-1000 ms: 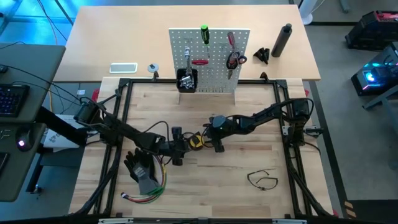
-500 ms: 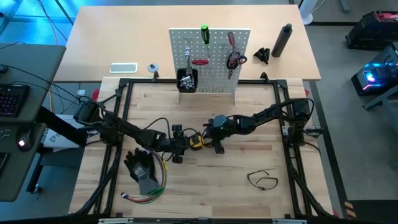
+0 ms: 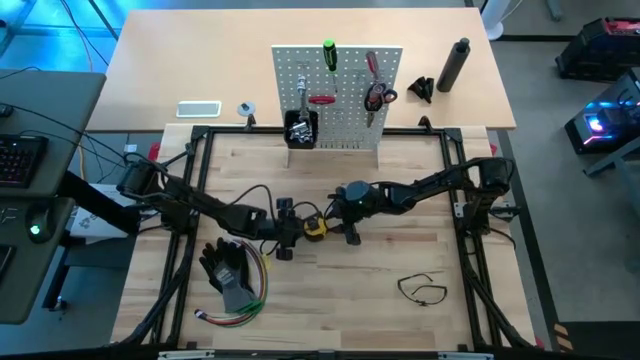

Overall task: Hang tools onto peg board
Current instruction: Hang the yellow tape measure on the black bin on the white peg board

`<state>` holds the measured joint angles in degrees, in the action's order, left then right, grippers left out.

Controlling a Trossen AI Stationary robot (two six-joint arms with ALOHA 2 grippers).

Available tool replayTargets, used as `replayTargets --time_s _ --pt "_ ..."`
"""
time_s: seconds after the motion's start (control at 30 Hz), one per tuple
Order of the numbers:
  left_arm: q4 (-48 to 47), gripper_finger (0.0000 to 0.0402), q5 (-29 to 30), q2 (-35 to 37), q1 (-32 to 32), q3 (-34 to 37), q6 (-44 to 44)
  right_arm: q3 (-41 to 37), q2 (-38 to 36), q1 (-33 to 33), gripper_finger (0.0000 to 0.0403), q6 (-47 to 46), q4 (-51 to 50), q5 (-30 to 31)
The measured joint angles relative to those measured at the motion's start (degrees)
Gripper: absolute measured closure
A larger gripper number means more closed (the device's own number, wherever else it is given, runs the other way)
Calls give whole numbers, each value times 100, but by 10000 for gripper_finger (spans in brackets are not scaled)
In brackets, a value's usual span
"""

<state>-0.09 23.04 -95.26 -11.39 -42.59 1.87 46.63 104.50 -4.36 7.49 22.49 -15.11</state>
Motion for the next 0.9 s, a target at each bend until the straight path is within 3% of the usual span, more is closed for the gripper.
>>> replayTargets --time_s 0.5,0.9 --pt "85 213 -495 10 334 0 324 26 -27 -17 233 406 59 80" --pt "207 214 -634 -17 469 -1 382 44 -590 -533 234 788 -323 185"
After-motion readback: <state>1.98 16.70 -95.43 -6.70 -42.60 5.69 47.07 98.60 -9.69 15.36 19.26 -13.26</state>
